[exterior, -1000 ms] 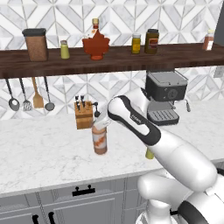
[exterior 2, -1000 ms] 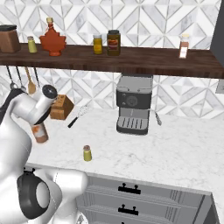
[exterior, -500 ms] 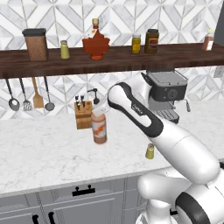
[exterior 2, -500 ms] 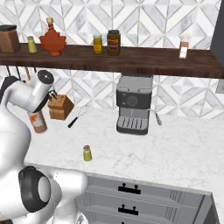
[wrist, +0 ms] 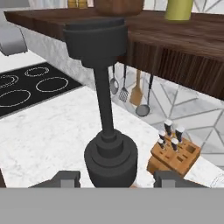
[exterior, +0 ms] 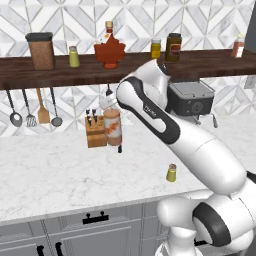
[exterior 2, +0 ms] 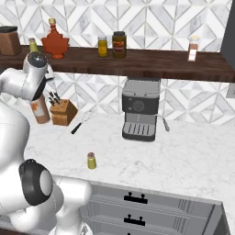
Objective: Put the shaker and condiment bottle from the counter next to their counterparts in the cabinet.
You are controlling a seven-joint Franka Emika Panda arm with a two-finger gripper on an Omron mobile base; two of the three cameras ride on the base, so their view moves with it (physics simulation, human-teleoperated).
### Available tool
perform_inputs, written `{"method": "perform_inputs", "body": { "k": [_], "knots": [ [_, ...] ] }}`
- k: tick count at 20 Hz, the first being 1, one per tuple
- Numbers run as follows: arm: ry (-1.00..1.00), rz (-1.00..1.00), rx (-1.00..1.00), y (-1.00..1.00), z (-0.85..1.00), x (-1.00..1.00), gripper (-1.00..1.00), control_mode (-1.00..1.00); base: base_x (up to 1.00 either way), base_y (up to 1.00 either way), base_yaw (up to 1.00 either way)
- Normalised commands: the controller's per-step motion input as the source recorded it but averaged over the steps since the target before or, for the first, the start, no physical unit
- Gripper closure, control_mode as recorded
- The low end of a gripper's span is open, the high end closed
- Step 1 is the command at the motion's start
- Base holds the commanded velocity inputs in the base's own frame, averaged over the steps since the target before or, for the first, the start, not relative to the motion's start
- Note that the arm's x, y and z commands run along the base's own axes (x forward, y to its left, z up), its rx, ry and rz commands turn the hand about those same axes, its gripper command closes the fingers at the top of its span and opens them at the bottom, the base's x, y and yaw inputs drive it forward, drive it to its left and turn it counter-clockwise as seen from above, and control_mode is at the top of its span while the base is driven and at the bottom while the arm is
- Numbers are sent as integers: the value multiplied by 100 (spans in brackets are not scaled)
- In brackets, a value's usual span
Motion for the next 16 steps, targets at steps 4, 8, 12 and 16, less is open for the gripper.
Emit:
{"method": "perform_inputs", "body": {
  "k": [4, 8, 12, 16],
  "knots": [
    [-1, -13, 2, -4, 58, 0, 100, -100, 0, 0, 0],
    [-2, -10, 12, -22, 68, -3, 100, -100, 0, 0, 0],
    [-8, -6, 14, -32, 66, -16, 100, -100, 0, 0, 0],
    [-10, -1, 4, -8, 36, -16, 100, -100, 0, 0, 0]
  ]
}}
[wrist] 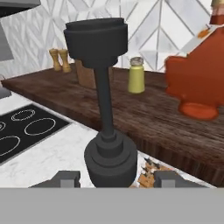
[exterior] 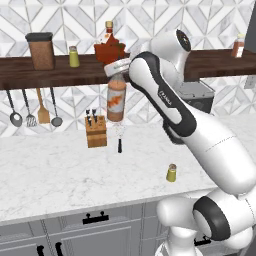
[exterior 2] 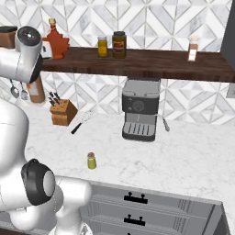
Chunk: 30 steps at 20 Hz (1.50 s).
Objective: Put the shaker and condiment bottle from the counter next to their counterparts in the cabinet.
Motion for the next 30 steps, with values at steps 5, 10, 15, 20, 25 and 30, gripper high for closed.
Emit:
{"method": "perform_inputs", "body": {
  "k": [5, 10, 15, 20, 25, 30],
  "knots": [
    [-10, -4, 2, -15, 50, -5, 100, -100, 0, 0, 0],
    [-5, -11, 4, -35, 63, -1, 100, -100, 0, 0, 0],
    [0, -15, 4, -37, 61, 0, 100, -100, 0, 0, 0],
    [0, -13, 3, -43, 56, 0, 100, -100, 0, 0, 0],
    [0, -8, 2, -47, 40, 1, 100, -100, 0, 0, 0],
    [0, 2, 0, -44, 1, 6, 100, -100, 0, 0, 0]
  ]
}}
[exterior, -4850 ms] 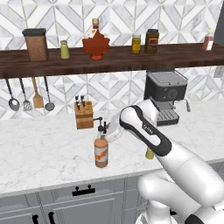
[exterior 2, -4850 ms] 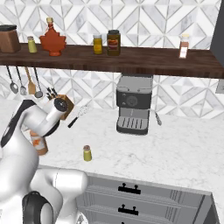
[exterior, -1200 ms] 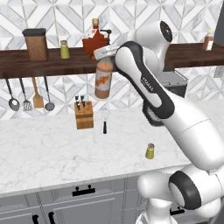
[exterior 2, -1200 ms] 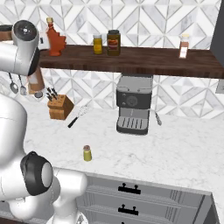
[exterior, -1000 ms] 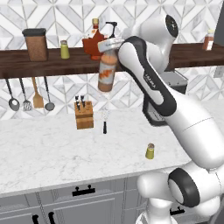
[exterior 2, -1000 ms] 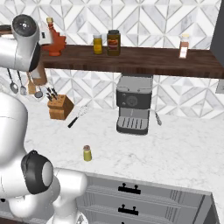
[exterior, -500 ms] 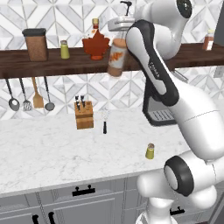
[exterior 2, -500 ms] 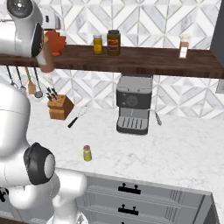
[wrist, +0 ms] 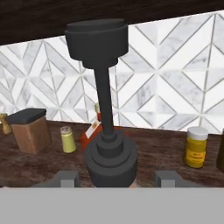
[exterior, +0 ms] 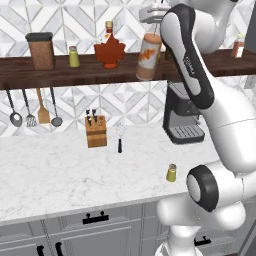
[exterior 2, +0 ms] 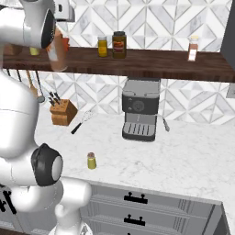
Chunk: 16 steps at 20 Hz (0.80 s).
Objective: Put the shaker and condiment bottle from the counter next to their counterparts in the cabinet.
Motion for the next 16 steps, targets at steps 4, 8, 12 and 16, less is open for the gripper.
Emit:
{"method": "perform_inputs", "body": {
  "k": [4, 8, 12, 16],
  "knots": [
    [-7, 2, 0, -34, -1, 24, 100, -100, 0, 0, 0],
    [-2, 0, 0, -5, 1, 38, 100, -100, 0, 0, 0],
    [0, 0, 0, 0, 0, 36, 100, -100, 0, 0, 0],
    [0, 1, 0, -5, 0, 41, 100, -100, 0, 0, 0]
  ]
}}
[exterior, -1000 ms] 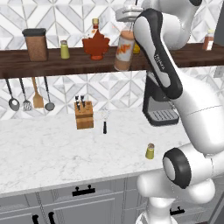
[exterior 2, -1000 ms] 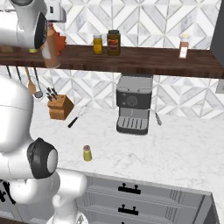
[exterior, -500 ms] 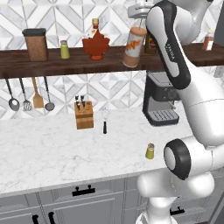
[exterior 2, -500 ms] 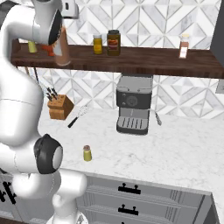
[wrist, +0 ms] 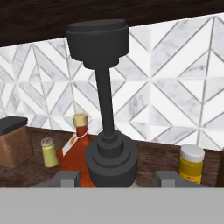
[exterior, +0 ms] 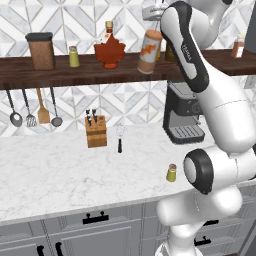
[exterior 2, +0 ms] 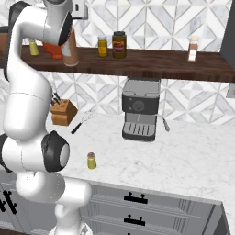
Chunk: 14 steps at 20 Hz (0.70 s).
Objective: Put the shaker and condiment bottle from the counter next to their counterparts in the cabinet.
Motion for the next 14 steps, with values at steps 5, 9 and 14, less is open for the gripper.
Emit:
{"method": "perform_inputs", "body": {
  "k": [5, 9, 14],
  "knots": [
    [5, 3, -2, -5, -1, 35, 100, -100, 0, 0, 0],
    [8, 0, -3, 8, -7, 26, 100, -100, 0, 0, 0],
    [2, 0, 0, 0, 0, 49, 100, -100, 0, 0, 0]
  ]
}}
